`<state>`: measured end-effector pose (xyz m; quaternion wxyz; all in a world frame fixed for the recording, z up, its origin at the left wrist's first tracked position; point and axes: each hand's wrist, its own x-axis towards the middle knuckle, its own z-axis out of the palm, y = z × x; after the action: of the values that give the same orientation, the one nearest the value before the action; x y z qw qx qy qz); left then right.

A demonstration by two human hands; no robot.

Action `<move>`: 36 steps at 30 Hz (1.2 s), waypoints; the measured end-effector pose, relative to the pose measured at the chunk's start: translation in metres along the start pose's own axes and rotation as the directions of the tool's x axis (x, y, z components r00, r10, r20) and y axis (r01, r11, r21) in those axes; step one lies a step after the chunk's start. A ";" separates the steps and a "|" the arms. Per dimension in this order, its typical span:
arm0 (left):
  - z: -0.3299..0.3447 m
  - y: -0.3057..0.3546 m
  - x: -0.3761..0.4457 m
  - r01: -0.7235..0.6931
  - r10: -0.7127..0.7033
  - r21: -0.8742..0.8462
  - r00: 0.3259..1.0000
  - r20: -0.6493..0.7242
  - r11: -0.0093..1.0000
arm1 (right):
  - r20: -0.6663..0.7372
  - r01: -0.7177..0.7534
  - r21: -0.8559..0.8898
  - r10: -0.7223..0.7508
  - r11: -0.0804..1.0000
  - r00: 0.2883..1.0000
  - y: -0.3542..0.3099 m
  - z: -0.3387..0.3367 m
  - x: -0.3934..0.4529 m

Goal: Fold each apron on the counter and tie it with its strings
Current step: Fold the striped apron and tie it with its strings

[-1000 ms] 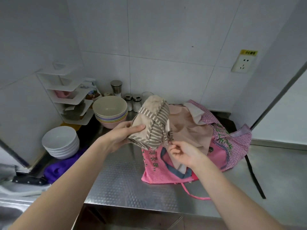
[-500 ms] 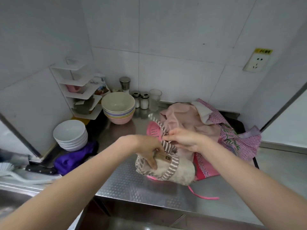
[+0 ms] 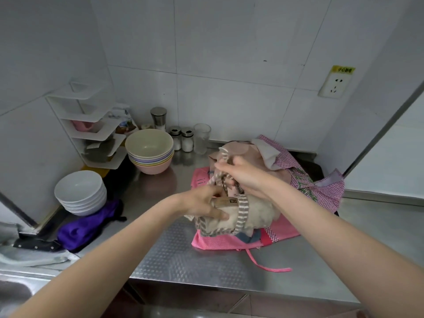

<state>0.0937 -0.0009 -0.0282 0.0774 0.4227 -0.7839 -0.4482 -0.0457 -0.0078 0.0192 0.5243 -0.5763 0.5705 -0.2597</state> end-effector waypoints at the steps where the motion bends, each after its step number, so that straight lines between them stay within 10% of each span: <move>1: 0.002 -0.003 0.004 0.014 -0.014 -0.034 1.000 0.012 0.999 | -0.025 0.006 -0.055 -0.008 0.998 1.000 -0.006 -0.007 -0.004; 6: -0.001 -0.028 0.008 0.156 -0.158 0.025 0.984 0.087 0.987 | -0.072 0.008 -0.692 -0.080 0.722 0.994 -0.024 -0.025 0.004; 12: -0.005 -0.023 0.012 -0.006 -0.048 0.297 0.983 0.176 0.955 | -0.129 0.088 -0.735 -0.266 0.673 0.955 -0.061 -0.027 0.005; 16: -0.020 -0.025 -0.013 0.063 0.022 -0.443 0.983 0.184 0.894 | -0.344 0.113 0.018 -0.100 0.993 0.934 -0.075 -0.051 0.009; 19: -0.028 -0.036 -0.027 0.002 0.041 -0.799 0.999 0.033 0.601 | -0.360 0.235 0.547 -0.027 0.803 0.932 -0.071 -0.074 0.006; 27: -0.038 -0.050 -0.012 -0.436 -0.262 -0.899 0.864 -0.431 0.040 | -0.328 0.030 0.468 0.142 0.883 0.934 0.018 -0.046 0.003; 33: -0.010 -0.058 0.002 -0.183 -0.615 -0.887 0.660 -0.430 0.424 | -0.149 0.022 -0.001 -0.022 1.000 0.989 0.024 -0.012 -0.006; 36: 0.009 -0.057 0.004 0.051 -0.526 -0.704 0.703 -0.478 0.708 | 0.018 0.154 -0.397 -0.159 0.905 0.987 0.013 0.008 -0.007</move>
<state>0.1208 -0.0117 -0.0779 0.4073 0.6229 -0.4199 -0.5194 -0.0446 0.0040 0.0068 0.3700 -0.7125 0.5670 -0.1841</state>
